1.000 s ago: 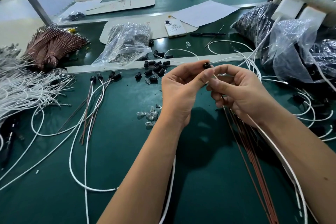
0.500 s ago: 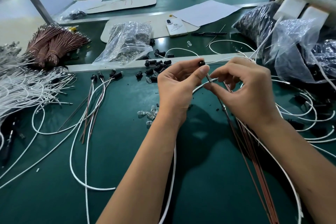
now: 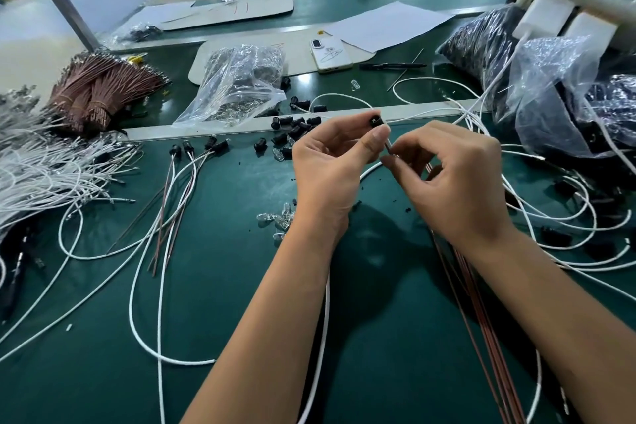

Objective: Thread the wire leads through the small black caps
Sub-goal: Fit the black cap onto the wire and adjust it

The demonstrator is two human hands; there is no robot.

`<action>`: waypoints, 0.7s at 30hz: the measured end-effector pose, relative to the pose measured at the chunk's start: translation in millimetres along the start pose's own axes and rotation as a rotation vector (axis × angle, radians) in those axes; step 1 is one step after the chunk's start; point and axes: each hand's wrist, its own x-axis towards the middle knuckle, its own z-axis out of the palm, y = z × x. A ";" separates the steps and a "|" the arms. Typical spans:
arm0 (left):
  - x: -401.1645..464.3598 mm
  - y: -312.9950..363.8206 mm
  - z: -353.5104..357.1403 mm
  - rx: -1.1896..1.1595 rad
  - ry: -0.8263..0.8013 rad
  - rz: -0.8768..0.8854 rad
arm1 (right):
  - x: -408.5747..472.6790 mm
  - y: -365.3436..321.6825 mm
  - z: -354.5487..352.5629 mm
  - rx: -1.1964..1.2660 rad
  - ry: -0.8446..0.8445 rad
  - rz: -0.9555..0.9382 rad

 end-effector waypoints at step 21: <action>-3.2 -1.0 5.6 -0.025 -0.006 -0.003 | -1.2 -6.8 2.3 0.027 0.035 0.050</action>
